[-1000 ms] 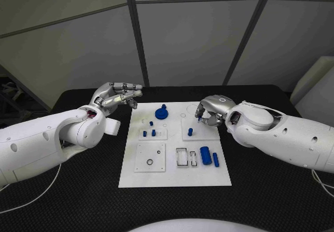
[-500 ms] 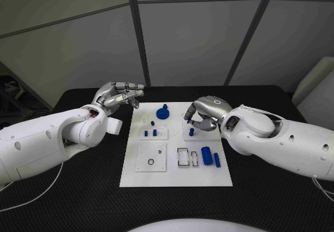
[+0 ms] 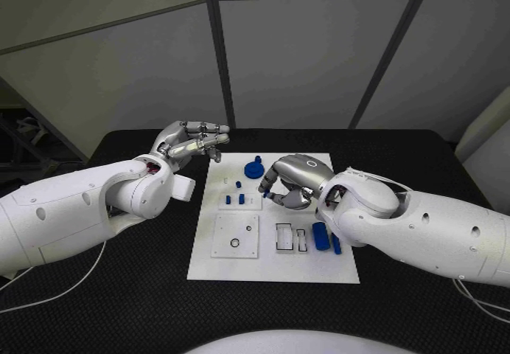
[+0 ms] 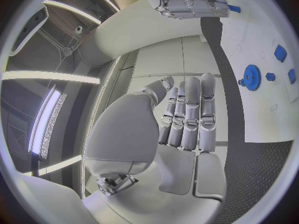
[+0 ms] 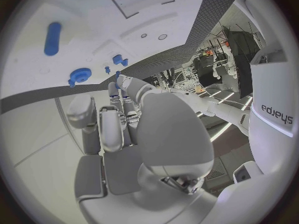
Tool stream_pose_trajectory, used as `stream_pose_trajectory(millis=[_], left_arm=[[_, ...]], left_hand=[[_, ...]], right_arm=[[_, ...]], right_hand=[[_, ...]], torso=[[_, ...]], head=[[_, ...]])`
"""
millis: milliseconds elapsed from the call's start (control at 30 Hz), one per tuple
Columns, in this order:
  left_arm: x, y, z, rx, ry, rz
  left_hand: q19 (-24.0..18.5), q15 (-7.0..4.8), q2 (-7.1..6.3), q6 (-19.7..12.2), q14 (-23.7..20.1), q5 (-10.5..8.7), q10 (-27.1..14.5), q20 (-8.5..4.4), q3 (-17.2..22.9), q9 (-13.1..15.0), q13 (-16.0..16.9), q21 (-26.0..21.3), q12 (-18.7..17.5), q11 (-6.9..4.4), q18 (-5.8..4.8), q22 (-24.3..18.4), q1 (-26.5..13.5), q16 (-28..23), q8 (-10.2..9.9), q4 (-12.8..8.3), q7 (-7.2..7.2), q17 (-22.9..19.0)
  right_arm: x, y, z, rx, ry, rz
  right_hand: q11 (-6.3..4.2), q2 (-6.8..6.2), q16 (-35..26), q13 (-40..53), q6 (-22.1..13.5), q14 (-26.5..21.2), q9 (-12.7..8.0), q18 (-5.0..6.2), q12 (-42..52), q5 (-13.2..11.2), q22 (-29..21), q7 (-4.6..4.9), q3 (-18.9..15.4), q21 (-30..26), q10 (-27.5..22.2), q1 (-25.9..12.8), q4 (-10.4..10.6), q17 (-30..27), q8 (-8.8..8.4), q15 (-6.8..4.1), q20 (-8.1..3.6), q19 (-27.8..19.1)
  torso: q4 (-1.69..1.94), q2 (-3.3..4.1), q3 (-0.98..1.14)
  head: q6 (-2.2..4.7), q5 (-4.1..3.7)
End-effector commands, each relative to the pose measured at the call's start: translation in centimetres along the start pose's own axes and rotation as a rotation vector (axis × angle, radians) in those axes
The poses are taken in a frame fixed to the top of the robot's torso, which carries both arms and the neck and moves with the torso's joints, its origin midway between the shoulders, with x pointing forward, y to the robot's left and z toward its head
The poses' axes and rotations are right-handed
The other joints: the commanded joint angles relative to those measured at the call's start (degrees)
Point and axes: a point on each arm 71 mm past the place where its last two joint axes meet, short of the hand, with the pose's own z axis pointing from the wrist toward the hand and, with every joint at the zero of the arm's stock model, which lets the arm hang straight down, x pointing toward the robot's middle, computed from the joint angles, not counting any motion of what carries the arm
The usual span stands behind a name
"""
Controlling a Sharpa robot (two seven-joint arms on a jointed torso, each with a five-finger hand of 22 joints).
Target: Assemble the parts on the task board
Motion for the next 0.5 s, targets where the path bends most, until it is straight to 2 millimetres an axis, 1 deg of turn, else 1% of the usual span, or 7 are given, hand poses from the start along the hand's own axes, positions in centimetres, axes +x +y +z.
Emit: stream_pose_trajectory(millis=[33,133,233,333,500], left_arm=[[0.2,-0.1,0.1,0.01,0.003,-0.011],[0.3,-0.1,0.1,0.009,0.004,-0.014],[0.4,-0.1,0.2,0.009,0.006,-0.015],[0.5,-0.1,0.2,0.009,0.007,-0.016],[0.5,-0.1,0.2,0.009,0.008,-0.016]], left_hand=[[-0.4,0.08,0.36,0.1,-0.2,0.12,-0.3,-0.05,-0.1,-0.1,0.0,-0.3,0.3,0.02,-1.04,-0.1,0.1,-0.4,0.0,-0.3,0.3,-0.1],[-0.4,0.08,0.36,0.1,-0.2,0.12,-0.3,-0.05,-0.1,-0.1,0.0,-0.3,0.3,0.02,-1.04,-0.1,0.1,-0.4,0.0,-0.3,0.3,-0.1],[-0.4,0.08,0.36,0.1,-0.2,0.12,-0.3,-0.05,-0.1,-0.1,0.0,-0.3,0.3,0.02,-1.04,-0.1,0.1,-0.4,0.0,-0.3,0.3,-0.1],[-0.4,0.08,0.36,0.1,-0.2,0.12,-0.3,-0.05,-0.1,-0.1,0.0,-0.3,0.3,0.02,-1.04,-0.1,0.1,-0.4,0.0,-0.3,0.3,-0.1],[-0.4,0.08,0.36,0.1,-0.2,0.12,-0.3,-0.05,-0.1,-0.1,0.0,-0.3,0.3,0.02,-1.04,-0.1,0.1,-0.4,0.0,-0.3,0.3,-0.1]], right_arm=[[1.1,0.7,0.2,-0.023,0.031,0.042],[2.1,1.1,0.4,-0.03,0.051,0.059],[2.8,1.3,0.5,-0.032,0.066,0.068],[3.3,1.5,0.7,-0.032,0.078,0.074],[3.8,1.7,1.0,-0.032,0.091,0.08]], right_hand=[[-1.33,-0.2,0.3,0.1,0.1,2.4,0.1,-0.66,0.1,0.2,0.1,0.33,0.4,0.4,1.6,-0.1,-0.1,0.0,-0.29,-0.25,-0.07,0.2],[-1.31,-0.22,0.3,0.1,0.1,2.4,0.1,-0.67,0.1,0.3,0.1,0.35,0.4,0.4,1.5,-0.2,-0.1,0.1,-0.32,-0.23,-0.06,0.2],[-1.29,-0.23,0.3,0.1,0.1,2.4,0.1,-0.66,0.0,0.3,0.1,0.37,0.4,0.4,1.5,-0.2,-0.1,0.0,-0.35,-0.22,-0.05,0.1],[-1.27,-0.23,0.3,0.1,0.1,2.4,0.1,-0.65,0.0,0.3,0.0,0.38,0.4,0.4,1.5,-0.3,-0.1,0.0,-0.38,-0.2,-0.03,0.1],[-1.27,-0.23,0.3,0.1,0.0,2.4,0.1,-0.65,0.0,0.3,0.0,0.39,0.4,0.4,1.5,-0.3,-0.1,0.0,-0.38,-0.2,-0.03,0.1]], torso=[[-0.03,0.0,0.06],[-0.07,0.03,0.02],[0.0,0.01,0.05],[-0.02,-0.02,0.02],[-0.03,-0.01,0.06]], head=[[-0.35,0.6],[-0.51,1.15],[-0.73,1.46],[-1.02,1.96],[-1.28,2.35]])
